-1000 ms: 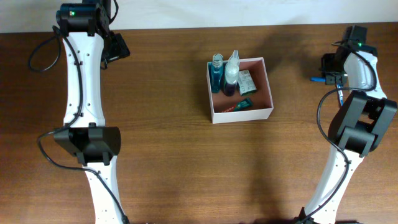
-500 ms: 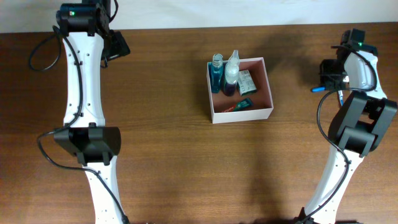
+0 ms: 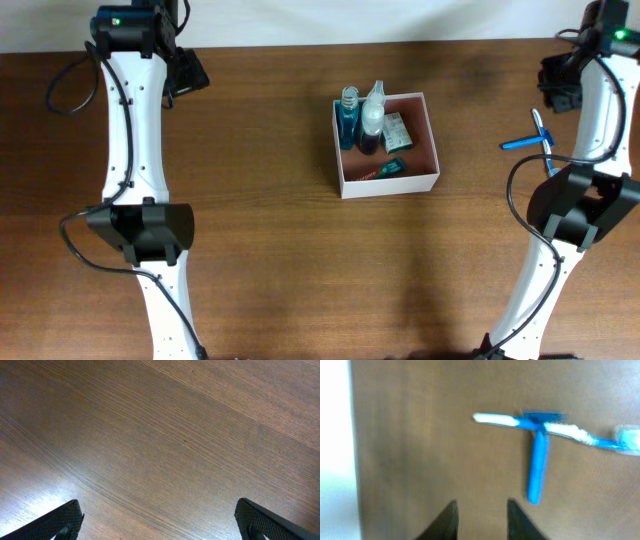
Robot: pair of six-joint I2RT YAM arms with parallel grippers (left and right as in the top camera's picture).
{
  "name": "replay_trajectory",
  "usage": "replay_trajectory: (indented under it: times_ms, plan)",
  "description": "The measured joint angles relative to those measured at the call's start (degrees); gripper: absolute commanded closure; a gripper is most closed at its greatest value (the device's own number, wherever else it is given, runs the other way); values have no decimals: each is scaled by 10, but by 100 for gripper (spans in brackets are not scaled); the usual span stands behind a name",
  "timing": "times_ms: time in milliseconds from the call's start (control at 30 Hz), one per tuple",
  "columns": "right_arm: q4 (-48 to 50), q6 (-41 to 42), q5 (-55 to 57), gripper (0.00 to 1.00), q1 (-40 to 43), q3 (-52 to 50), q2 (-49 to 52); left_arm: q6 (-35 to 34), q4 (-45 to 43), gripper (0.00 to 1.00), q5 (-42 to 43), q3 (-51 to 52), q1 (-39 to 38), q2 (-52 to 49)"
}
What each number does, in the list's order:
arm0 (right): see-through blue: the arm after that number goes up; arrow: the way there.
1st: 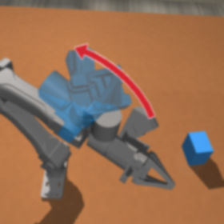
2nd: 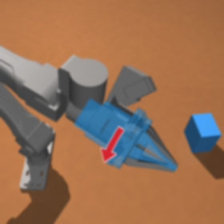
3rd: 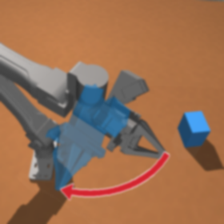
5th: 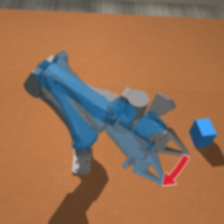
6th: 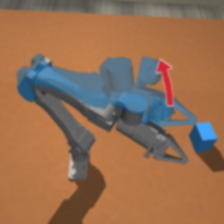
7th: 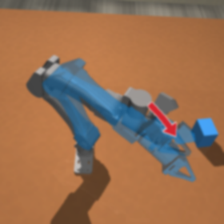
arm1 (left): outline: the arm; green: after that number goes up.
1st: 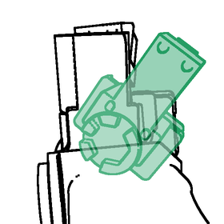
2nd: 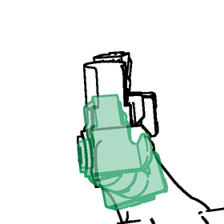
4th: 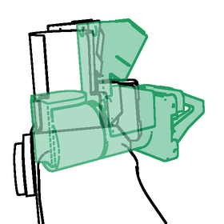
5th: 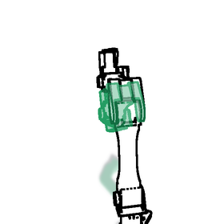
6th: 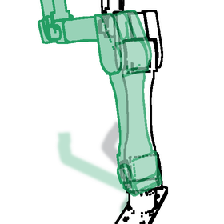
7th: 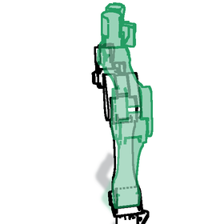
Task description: Pack container
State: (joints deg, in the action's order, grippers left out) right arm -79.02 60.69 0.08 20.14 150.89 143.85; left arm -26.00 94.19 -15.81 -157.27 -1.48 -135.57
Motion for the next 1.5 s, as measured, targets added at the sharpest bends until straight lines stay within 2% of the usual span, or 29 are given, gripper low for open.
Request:
replay_trajectory:
  times_ms: [33,67,200,400,500,767,1100,1500]
  plan:
    - [-29,-7,3,20,1,10,0,0,0,1,0,0,0,0]
    - [-47,-7,4,12,3,14,0,0,0,1,0,0,0,0]
    - [-105,-14,8,4,11,14,0,0,0,1,0,0,0,0]
    - [-113,-9,10,4,12,10,0,0,0,1,0,0,0,0]
    - [-83,-5,10,9,11,-9,0,0,0,1,0,0,0,0]
    - [-33,52,10,10,4,-96,0,0,0,1,0,0,0,0]
    - [71,101,10,16,2,-186,0,0,0,1,0,0,0,0]
    - [91,115,10,17,2,-218,0,0,0,1,0,0,0,0]
